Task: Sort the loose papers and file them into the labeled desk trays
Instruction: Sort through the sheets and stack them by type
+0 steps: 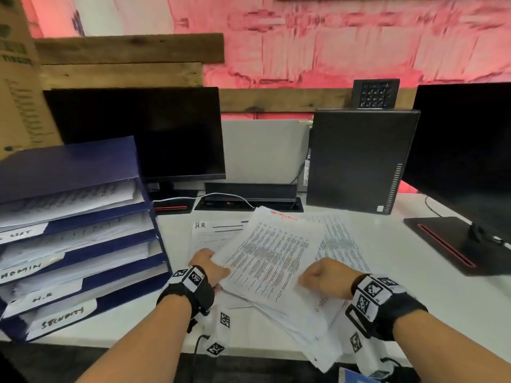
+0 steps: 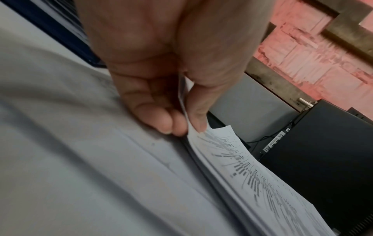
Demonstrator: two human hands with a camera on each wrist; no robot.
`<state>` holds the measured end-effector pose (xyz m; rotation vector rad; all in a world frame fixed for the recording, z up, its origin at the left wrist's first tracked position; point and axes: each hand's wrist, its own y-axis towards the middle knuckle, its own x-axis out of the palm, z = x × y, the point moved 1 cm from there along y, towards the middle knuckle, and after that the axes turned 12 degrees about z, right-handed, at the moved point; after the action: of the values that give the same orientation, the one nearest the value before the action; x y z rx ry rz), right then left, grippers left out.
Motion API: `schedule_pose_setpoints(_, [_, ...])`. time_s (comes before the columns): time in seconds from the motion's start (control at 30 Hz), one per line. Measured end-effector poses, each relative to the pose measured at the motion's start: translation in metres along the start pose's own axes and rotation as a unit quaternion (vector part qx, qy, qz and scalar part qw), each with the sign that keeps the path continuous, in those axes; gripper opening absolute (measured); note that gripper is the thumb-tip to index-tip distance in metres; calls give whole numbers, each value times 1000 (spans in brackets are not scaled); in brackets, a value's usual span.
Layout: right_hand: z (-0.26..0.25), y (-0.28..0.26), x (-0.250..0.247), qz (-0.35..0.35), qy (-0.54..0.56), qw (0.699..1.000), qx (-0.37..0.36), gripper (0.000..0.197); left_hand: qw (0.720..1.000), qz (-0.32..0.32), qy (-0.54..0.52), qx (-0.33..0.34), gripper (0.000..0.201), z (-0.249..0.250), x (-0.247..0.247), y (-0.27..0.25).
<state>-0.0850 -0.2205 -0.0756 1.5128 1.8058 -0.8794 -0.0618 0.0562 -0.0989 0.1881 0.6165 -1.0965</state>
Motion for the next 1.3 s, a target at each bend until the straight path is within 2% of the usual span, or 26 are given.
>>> schedule_pose_setpoints(0.07, [1, 2, 0, 29, 23, 999, -5, 23, 1000, 6, -29, 5, 22, 0, -3, -4])
schedule_pose_setpoints(0.1, [0, 2, 0, 43, 27, 999, -2, 25, 999, 12, -40, 8, 20, 0, -5, -4])
schedule_pose_setpoints(0.23, [-5, 4, 7, 81, 31, 995, 44, 57, 987, 53, -150, -9, 22, -2, -22, -6])
schedule_pose_setpoints(0.33, [-15, 3, 8, 75, 40, 995, 58, 69, 977, 40, -210, 5, 22, -2, -37, -12])
schedule_pose_setpoints(0.47, [-30, 1, 9, 86, 157, 981, 70, 70, 959, 29, -281, 4, 31, -4, -46, -19])
schedule_pose_setpoints(0.57, [-38, 2, 12, 118, 261, 953, 96, 51, 949, 36, -314, -5, 31, -12, -52, -23])
schedule_pose_setpoints(0.63, [-38, 10, 16, 118, 290, 940, 133, 76, 952, 35, -305, -4, 31, -18, -56, -23])
schedule_pose_setpoints(0.67, [-38, 12, 19, 106, 288, 940, 148, 90, 956, 33, -292, 1, 33, -20, -57, -23])
schedule_pose_setpoints(0.73, [-38, 15, 23, 81, 263, 948, 160, 105, 973, 40, -226, 22, 43, -23, -57, -21])
schedule_pose_setpoints(0.8, [-38, 17, 29, 63, 220, 961, 157, 105, 993, 27, -101, 54, 55, -24, -59, -19])
schedule_pose_setpoints(0.87, [-38, 16, 32, 51, 186, 971, 140, 101, 998, -7, -19, 59, 67, -25, -58, -17])
schedule_pose_setpoints(0.93, [-33, 22, 35, 42, 164, 978, 125, 96, 999, -22, -41, 27, 65, -24, -58, -12])
schedule_pose_setpoints(1.0, [-30, 25, 35, 29, 190, 973, 131, 94, 996, -15, -84, 6, 42, -21, -57, -8])
schedule_pose_setpoints(1.07, [-27, 27, 33, 23, 235, 960, 151, 92, 998, 10, -45, 41, 26, -19, -57, -5])
schedule_pose_setpoints(1.13, [-26, 26, 31, 33, 261, 950, 165, 91, 996, 45, -15, 74, 26, -19, -57, -6])
schedule_pose_setpoints(1.23, [-25, 24, 26, 57, 252, 950, 173, 91, 992, 71, -58, 86, 28, -22, -61, -9])
schedule_pose_setpoints(1.3, [-25, 25, 23, 76, 242, 955, 152, 73, 988, 82, -109, 65, 25, -25, -64, -11])
